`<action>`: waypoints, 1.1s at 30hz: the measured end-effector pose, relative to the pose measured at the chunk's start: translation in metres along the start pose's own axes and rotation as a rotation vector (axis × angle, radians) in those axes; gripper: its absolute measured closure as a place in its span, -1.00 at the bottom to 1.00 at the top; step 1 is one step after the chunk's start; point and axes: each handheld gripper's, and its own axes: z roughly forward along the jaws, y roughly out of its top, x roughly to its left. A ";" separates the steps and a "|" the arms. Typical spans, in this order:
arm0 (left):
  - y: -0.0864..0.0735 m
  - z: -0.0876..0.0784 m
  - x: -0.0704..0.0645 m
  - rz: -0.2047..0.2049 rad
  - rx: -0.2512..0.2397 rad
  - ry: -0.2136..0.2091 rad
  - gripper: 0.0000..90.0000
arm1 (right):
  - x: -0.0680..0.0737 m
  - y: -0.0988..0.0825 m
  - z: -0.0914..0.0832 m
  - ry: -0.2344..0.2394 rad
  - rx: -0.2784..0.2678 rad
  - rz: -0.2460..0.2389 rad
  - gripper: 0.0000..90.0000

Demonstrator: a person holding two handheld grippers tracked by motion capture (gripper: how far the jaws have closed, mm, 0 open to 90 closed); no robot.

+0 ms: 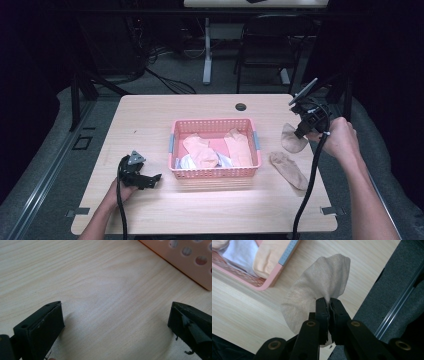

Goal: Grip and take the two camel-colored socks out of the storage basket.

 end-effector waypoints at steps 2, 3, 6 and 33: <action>0.000 0.000 0.000 0.000 -0.001 0.000 -1.00 | -0.002 -0.003 0.002 -0.002 -0.016 0.017 0.90; 0.000 0.000 0.000 -0.001 -0.001 0.000 -1.00 | -0.003 -0.004 0.002 -0.004 -0.007 0.011 0.90; 0.000 0.000 0.000 -0.001 -0.001 0.000 -1.00 | -0.006 -0.007 0.005 -0.006 0.004 0.014 0.90; 0.000 0.000 0.000 -0.002 -0.001 0.000 -1.00 | -0.019 -0.036 0.109 0.102 0.110 0.094 0.91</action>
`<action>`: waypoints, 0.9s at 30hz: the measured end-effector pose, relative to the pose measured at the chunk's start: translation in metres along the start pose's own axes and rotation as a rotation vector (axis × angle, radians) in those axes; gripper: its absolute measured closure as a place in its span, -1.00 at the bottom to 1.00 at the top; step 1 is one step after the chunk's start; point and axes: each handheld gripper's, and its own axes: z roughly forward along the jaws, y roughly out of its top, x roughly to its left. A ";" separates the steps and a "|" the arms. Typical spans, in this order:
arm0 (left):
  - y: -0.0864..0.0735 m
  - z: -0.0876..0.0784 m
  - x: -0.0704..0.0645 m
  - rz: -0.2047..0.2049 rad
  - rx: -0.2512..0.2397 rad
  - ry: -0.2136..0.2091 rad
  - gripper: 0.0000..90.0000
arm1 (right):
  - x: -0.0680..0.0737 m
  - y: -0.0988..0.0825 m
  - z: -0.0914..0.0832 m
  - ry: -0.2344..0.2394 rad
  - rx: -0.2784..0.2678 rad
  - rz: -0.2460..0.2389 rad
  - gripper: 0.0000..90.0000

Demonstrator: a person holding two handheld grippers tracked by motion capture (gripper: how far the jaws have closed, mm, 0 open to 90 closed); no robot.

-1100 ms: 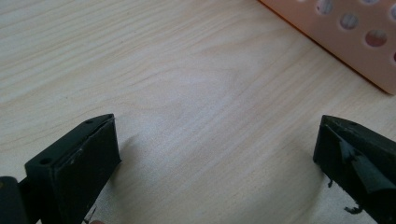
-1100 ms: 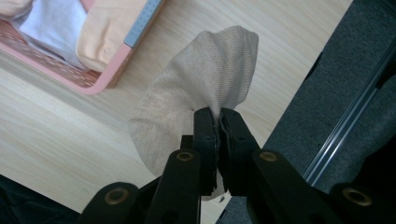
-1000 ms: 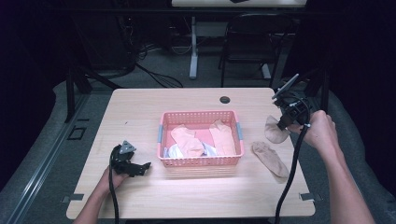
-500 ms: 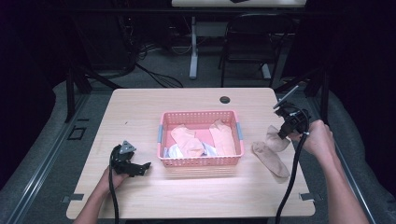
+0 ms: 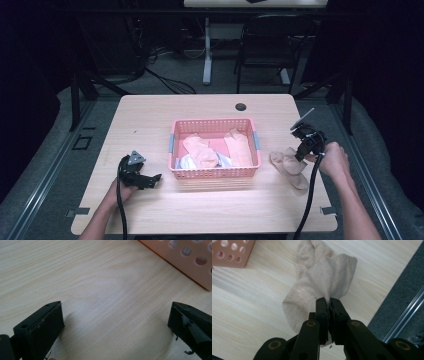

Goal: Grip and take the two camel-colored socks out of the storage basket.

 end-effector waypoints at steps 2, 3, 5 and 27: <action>0.000 0.000 0.000 0.002 0.001 0.000 -1.00 | -0.001 -0.001 0.008 0.009 0.005 0.011 0.91; 0.000 0.000 0.000 0.001 0.000 0.000 -1.00 | -0.002 -0.001 0.013 0.013 0.002 0.015 0.91; 0.000 0.000 0.000 0.000 0.000 0.000 -1.00 | -0.003 -0.001 0.020 0.019 0.017 0.018 0.90; 0.000 0.000 0.000 0.000 0.000 0.000 -1.00 | 0.003 -0.010 0.032 0.043 -0.012 0.036 -0.25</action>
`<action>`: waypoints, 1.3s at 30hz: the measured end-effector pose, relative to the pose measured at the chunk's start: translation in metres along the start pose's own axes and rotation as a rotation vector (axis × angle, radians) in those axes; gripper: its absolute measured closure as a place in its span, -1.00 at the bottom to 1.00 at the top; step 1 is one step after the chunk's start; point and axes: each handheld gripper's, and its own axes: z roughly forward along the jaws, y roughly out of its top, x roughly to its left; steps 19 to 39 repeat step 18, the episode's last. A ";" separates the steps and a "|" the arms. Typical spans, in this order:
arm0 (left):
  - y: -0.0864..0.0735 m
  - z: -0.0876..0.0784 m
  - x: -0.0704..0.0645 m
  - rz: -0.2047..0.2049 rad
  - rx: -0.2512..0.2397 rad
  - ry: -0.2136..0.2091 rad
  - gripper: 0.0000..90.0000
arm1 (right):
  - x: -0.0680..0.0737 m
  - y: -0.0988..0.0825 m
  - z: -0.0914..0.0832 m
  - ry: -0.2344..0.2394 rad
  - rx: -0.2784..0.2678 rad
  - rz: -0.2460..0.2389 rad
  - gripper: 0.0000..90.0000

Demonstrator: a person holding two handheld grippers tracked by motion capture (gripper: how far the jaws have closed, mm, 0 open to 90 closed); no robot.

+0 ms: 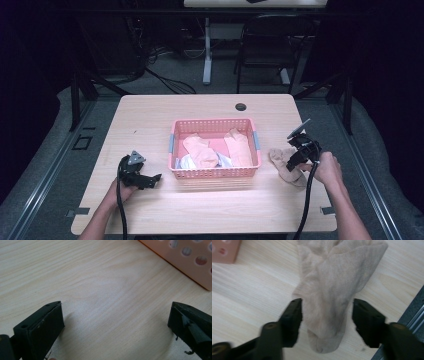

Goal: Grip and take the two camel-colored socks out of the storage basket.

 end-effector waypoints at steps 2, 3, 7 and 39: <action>0.000 0.000 0.000 0.002 0.000 0.000 -1.00 | 0.002 -0.005 -0.008 0.005 -0.021 -0.009 -0.45; 0.000 0.000 0.000 0.002 0.000 0.000 -1.00 | 0.005 -0.009 -0.012 0.008 -0.050 -0.013 -0.53; 0.000 0.000 0.000 0.002 0.001 0.000 -1.00 | 0.011 -0.024 -0.027 0.014 -0.088 -0.043 -0.70; 0.000 0.000 0.000 0.002 0.001 0.000 -1.00 | 0.024 -0.072 -0.021 -0.029 -0.140 -0.059 -1.00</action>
